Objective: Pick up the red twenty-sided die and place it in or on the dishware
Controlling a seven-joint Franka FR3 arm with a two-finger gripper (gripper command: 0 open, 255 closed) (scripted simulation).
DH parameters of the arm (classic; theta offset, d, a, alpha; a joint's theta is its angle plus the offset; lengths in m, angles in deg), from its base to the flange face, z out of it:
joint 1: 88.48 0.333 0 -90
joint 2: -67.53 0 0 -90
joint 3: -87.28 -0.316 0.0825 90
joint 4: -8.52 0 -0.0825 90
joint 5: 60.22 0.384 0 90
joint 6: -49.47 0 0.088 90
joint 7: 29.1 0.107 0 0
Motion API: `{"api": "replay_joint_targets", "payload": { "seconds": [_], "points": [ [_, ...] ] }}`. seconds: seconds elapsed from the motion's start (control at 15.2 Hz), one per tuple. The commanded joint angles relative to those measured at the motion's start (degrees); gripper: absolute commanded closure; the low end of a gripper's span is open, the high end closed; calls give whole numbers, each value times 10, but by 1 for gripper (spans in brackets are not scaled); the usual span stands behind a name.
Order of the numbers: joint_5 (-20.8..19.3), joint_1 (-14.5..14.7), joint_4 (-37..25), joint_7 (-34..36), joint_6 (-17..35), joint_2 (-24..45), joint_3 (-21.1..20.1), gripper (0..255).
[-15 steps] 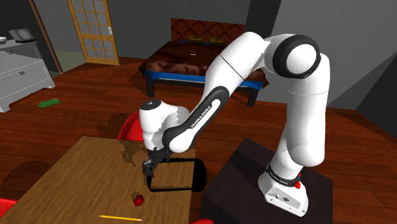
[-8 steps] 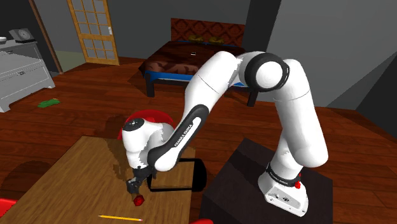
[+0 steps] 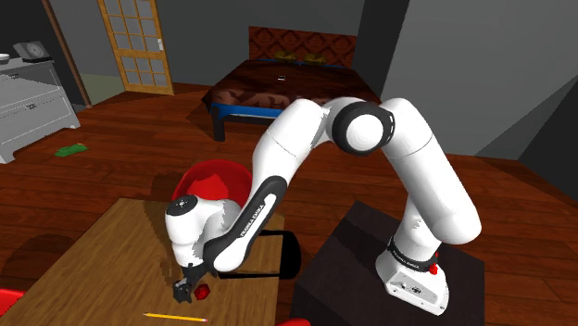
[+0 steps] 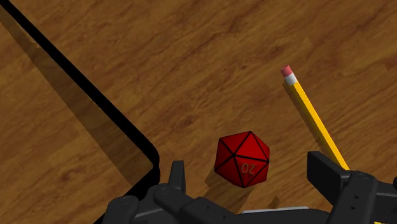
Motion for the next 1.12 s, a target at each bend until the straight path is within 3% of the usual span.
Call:
{"api": "replay_joint_targets", "payload": {
  "seconds": [0.0,0.66,0.73,1.06],
  "points": [
    [-4,5,-7,3,8,14,5,0],
    [-7,8,-10,4,14,24,8,0],
    [-7,8,-10,4,14,24,8,255],
    [-7,8,-10,4,14,24,8,255]
  ]
}}
